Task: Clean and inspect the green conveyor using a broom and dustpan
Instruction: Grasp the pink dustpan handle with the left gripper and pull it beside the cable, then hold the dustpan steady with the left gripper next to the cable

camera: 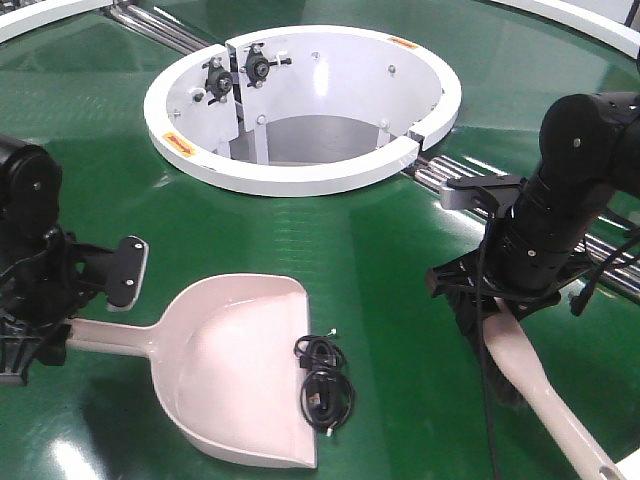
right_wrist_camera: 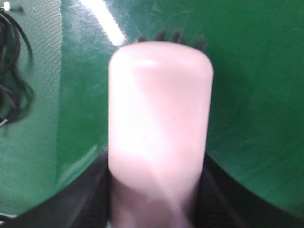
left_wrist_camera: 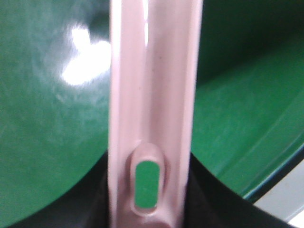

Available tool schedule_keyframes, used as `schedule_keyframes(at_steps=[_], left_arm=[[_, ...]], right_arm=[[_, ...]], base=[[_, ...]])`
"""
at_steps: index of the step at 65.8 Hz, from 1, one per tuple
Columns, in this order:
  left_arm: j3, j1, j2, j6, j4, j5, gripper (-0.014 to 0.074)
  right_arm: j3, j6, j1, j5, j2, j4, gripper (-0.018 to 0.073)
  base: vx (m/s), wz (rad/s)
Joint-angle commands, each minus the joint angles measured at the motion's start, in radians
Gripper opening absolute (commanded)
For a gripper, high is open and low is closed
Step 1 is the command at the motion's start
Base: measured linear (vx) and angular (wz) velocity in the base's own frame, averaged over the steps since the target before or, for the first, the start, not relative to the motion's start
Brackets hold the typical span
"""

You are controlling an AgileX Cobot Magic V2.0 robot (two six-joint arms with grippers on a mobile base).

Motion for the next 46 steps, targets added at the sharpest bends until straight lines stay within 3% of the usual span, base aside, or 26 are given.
schedule_keyframes(at_steps=[1, 46], left_arm=[[-0.024, -0.028, -0.027, -0.003, -0.031, 0.031, -0.0024], [-0.024, -0.038, -0.027, -0.003, -0.062, 0.027, -0.0024]], right_arm=[[-0.026, -0.003, -0.006, 0.049, -0.043, 0.008, -0.0006], [-0.026, -0.003, -0.006, 0.049, -0.043, 0.008, -0.0006]], base=[[0.00, 0.00], [0.00, 0.00]])
